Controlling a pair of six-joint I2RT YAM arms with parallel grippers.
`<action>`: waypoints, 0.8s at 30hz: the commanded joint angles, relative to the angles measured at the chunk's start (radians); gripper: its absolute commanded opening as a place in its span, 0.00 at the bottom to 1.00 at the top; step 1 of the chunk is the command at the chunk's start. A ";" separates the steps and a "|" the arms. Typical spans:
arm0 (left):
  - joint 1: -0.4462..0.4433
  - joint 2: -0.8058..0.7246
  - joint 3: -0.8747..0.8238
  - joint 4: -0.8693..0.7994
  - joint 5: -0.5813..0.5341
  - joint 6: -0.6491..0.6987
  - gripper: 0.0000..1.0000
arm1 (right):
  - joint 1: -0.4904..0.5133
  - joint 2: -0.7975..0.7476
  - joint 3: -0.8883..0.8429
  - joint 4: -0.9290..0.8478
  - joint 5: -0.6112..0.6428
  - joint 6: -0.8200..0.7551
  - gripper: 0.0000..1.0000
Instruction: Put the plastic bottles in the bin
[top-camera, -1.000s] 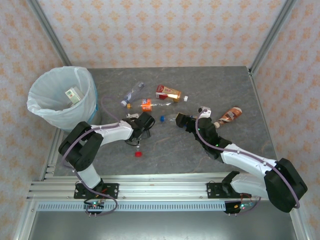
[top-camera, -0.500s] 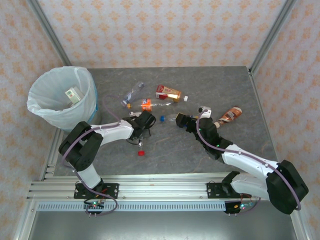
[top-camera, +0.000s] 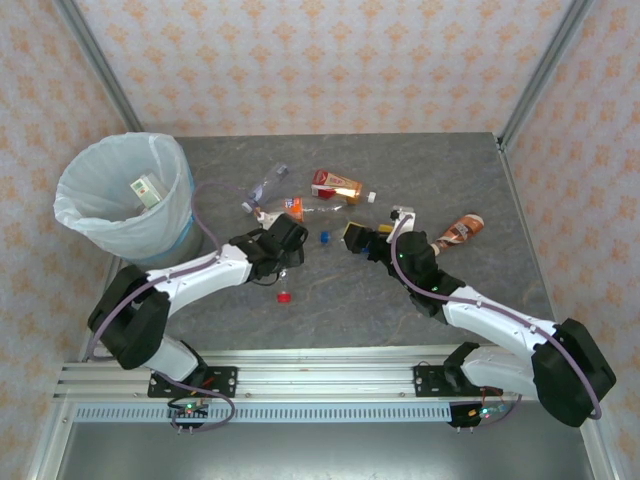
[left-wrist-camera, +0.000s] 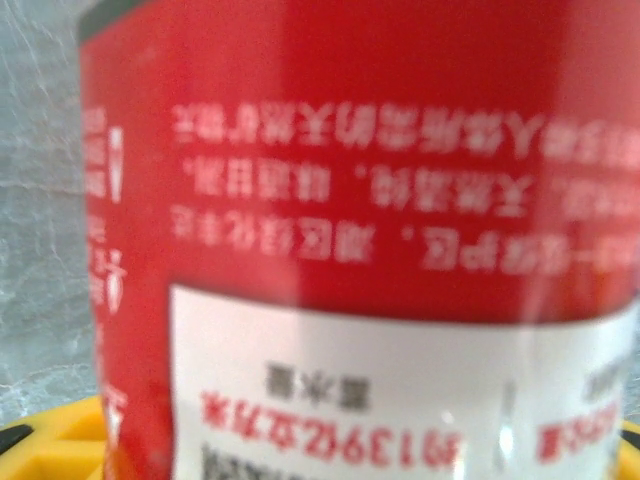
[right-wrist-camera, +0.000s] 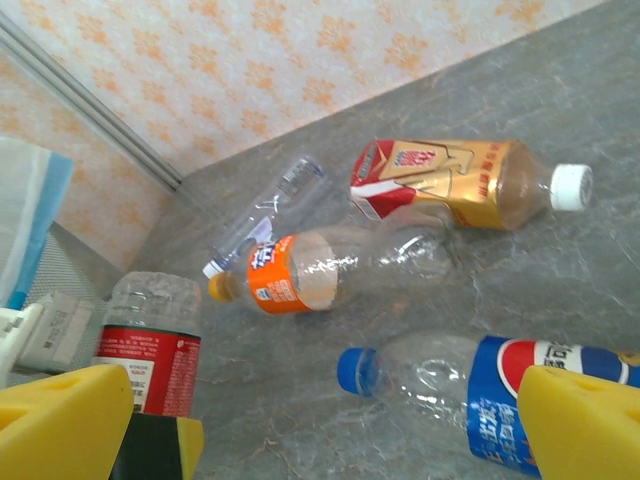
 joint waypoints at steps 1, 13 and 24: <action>-0.004 -0.056 0.020 -0.002 -0.074 0.017 0.58 | -0.002 0.010 0.034 0.054 -0.038 -0.050 0.99; 0.021 -0.219 0.086 -0.058 -0.143 0.075 0.59 | -0.001 0.077 0.100 0.126 -0.160 -0.068 0.99; 0.071 -0.308 0.162 -0.083 -0.211 0.126 0.59 | 0.059 0.153 0.210 0.131 -0.268 -0.149 0.99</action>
